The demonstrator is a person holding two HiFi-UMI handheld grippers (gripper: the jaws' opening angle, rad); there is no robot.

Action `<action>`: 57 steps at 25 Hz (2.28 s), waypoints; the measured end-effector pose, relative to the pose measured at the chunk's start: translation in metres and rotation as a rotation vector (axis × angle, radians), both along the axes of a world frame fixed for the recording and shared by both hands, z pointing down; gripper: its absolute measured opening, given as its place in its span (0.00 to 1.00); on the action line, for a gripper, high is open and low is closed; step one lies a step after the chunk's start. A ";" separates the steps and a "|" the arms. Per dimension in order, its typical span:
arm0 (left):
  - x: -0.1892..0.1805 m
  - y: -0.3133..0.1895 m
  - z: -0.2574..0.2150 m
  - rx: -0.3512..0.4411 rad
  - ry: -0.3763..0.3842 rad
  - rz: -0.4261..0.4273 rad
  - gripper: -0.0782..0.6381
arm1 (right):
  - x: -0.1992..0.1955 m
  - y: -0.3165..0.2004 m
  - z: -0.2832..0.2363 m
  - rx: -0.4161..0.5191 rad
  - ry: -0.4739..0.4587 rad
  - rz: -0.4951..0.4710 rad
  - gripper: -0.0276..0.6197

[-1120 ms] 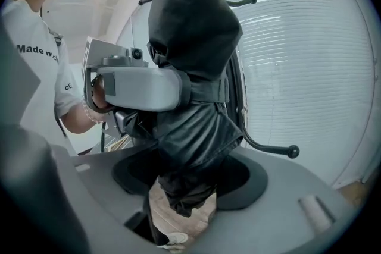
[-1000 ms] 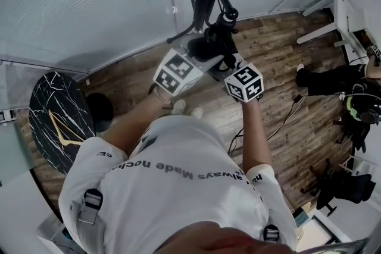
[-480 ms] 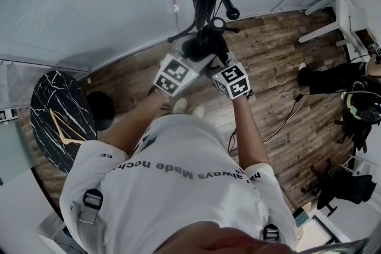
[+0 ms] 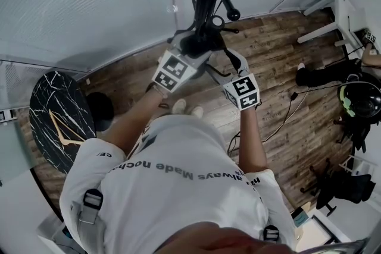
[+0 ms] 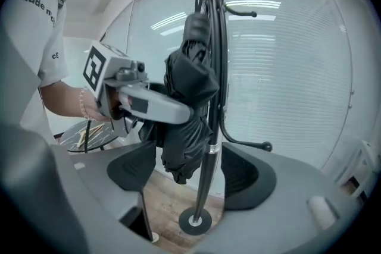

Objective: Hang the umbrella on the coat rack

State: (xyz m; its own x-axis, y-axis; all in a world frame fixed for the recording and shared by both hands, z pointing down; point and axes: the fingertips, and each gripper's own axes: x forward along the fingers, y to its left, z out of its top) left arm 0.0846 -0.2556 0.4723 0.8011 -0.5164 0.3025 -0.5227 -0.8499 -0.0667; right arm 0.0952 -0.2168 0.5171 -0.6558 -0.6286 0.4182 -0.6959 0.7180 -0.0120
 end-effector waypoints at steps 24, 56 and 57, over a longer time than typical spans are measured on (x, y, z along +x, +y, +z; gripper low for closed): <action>-0.062 0.054 -0.103 0.082 0.151 -0.133 0.30 | 0.054 0.051 -0.138 0.184 -0.165 0.399 0.20; -0.072 0.094 -0.157 0.113 0.271 -0.170 0.18 | 0.048 0.095 -0.192 0.259 -0.175 0.419 0.14; -0.072 0.094 -0.158 0.114 0.272 -0.170 0.18 | 0.048 0.095 -0.192 0.259 -0.176 0.419 0.14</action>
State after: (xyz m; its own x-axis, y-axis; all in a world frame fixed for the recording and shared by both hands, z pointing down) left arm 0.0128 -0.1620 0.3146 0.7438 -0.6680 0.0220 -0.6682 -0.7439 0.0050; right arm 0.1428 -0.1221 0.3252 -0.3723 -0.9203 0.1202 -0.9276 0.3734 -0.0137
